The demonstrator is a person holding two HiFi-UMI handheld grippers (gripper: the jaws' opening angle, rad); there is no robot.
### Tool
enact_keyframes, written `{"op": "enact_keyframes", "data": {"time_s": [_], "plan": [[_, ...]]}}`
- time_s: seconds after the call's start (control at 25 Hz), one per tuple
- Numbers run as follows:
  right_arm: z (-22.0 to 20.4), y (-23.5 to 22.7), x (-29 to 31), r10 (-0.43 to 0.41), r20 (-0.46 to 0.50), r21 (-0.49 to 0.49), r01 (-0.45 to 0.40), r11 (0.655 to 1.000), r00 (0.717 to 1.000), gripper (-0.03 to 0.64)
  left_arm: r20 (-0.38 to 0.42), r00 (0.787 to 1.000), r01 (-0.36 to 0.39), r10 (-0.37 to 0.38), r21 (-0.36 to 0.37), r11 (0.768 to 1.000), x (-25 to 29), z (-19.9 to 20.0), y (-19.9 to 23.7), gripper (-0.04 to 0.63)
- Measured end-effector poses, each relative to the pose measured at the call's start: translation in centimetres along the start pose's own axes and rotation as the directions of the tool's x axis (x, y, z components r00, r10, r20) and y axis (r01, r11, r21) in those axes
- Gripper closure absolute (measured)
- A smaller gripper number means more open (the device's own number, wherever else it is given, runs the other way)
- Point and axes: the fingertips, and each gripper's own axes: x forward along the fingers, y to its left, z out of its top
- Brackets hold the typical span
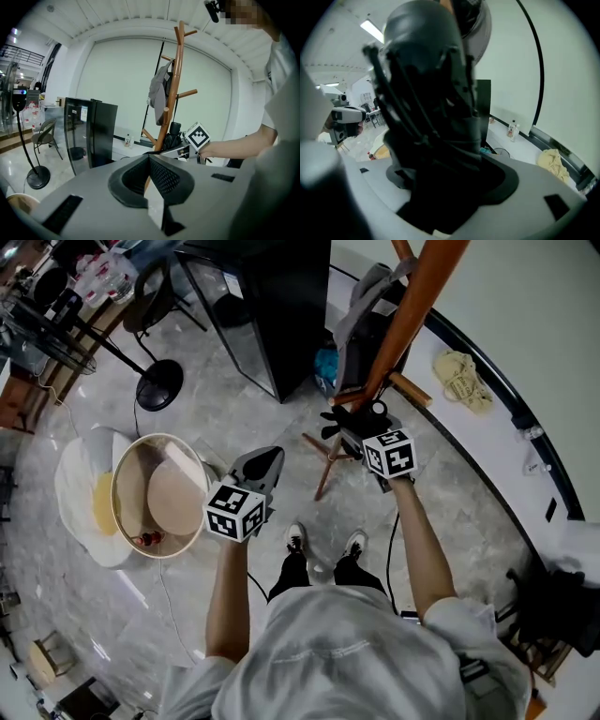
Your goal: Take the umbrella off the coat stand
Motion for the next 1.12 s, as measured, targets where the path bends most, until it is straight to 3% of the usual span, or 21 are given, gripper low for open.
{"op": "enact_keyframes", "data": {"time_s": [0.04, 0.08, 0.32, 0.64, 1.12], "plan": [[0.1, 0.1, 0.0, -0.007, 0.004, -0.019, 0.007, 1.0, 1.0, 0.288, -0.001, 1.0, -0.007, 0.007, -0.004, 1.0, -0.1, -0.1, 0.2, 0.581], [0.1, 0.2, 0.0, -0.015, 0.007, -0.031, 0.015, 0.999, 1.0, 0.301, -0.002, 1.0, -0.015, 0.015, -0.011, 1.0, -0.2, -0.2, 0.5, 0.581], [1.1, 0.7, -0.9, -0.027, 0.024, -0.019, 0.027, 0.999, 0.999, 0.331, 0.014, 0.999, -0.04, 0.04, -0.03, 0.999, -0.2, 0.8, 2.3, 0.581], [3.3, 0.8, -5.9, -0.089, 0.073, -0.012, 0.09, 0.996, 0.993, 0.341, 0.036, 0.999, 0.032, -0.036, 0.095, 0.995, 0.4, 3.9, 0.0, 0.581], [4.3, 0.8, -15.4, -0.245, 0.116, 0.056, 0.24, 0.969, 0.963, 0.343, 0.085, 0.98, 0.154, -0.179, 0.243, 0.958, 0.3, 8.8, -3.2, 0.581]]}}
